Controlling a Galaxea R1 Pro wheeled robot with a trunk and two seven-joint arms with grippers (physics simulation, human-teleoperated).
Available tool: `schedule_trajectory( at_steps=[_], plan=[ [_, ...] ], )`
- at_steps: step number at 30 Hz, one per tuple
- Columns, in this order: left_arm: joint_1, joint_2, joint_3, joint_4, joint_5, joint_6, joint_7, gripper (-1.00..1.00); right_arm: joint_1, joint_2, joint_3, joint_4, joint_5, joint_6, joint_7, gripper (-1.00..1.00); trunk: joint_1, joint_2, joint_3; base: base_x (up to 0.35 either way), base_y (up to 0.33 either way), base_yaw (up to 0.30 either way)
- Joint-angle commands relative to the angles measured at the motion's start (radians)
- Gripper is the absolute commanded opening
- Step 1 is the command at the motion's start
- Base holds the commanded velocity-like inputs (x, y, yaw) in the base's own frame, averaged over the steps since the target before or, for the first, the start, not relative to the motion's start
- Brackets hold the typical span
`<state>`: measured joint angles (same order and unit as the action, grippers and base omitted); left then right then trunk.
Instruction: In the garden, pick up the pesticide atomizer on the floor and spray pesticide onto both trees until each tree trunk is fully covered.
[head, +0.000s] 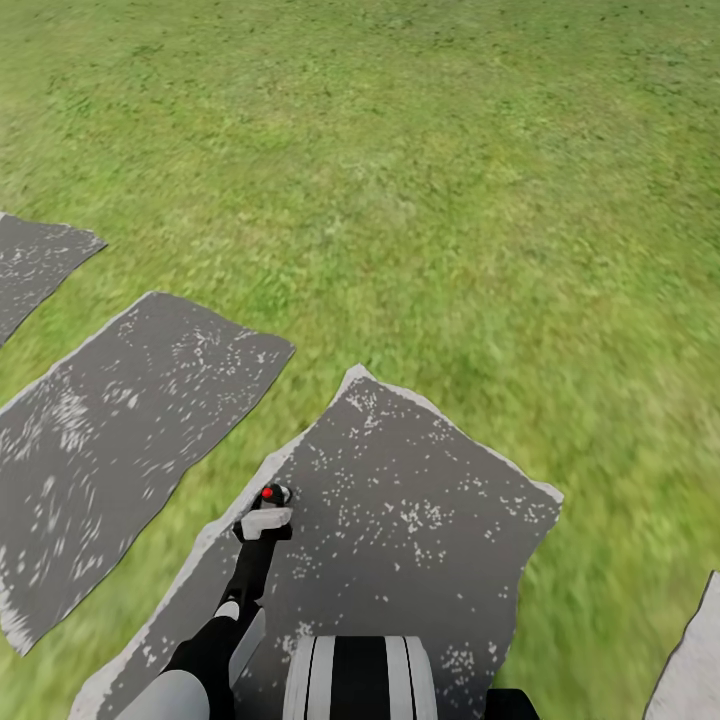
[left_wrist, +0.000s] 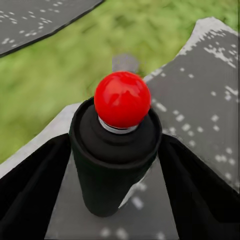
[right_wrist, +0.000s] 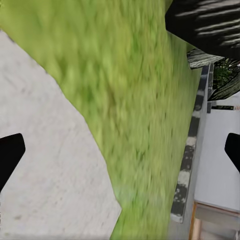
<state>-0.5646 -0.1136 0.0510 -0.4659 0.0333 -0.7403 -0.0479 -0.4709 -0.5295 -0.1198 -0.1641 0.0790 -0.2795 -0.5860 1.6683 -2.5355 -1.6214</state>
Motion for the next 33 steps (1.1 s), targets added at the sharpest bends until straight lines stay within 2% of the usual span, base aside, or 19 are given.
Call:
schedule_trajectory(
  at_steps=[1,19,23,31,33],
  plan=[
    [0.000,0.000,0.002,0.001,0.002,0.000,0.002,-1.00,0.000,0.000,0.000,0.000,0.000,0.000,0.000,1.00,0.000,0.000,0.000,0.000,0.000,0.000],
    [0.000,0.000,0.002,0.001,0.002,-0.001,0.002,-1.00,0.000,0.000,0.000,-0.001,-0.001,-0.001,-0.001,1.00,0.000,0.000,0.000,0.000,0.000,0.000],
    [0.000,0.000,0.002,0.001,0.002,-0.001,0.002,-1.00,0.000,0.000,0.000,-0.001,-0.001,0.000,-0.001,1.00,-0.002,0.001,0.015,0.000,0.000,0.000],
    [0.000,0.000,0.002,0.001,0.002,0.000,0.002,-1.00,0.000,0.000,0.000,-0.001,-0.001,0.000,-0.001,1.00,-0.002,0.001,0.015,0.000,0.000,0.000],
    [0.000,-0.002,0.002,0.001,0.002,0.000,0.002,-1.00,0.000,0.000,0.000,-0.001,-0.001,0.000,0.000,1.00,-0.003,0.001,0.023,0.000,0.000,0.000]
  ],
)
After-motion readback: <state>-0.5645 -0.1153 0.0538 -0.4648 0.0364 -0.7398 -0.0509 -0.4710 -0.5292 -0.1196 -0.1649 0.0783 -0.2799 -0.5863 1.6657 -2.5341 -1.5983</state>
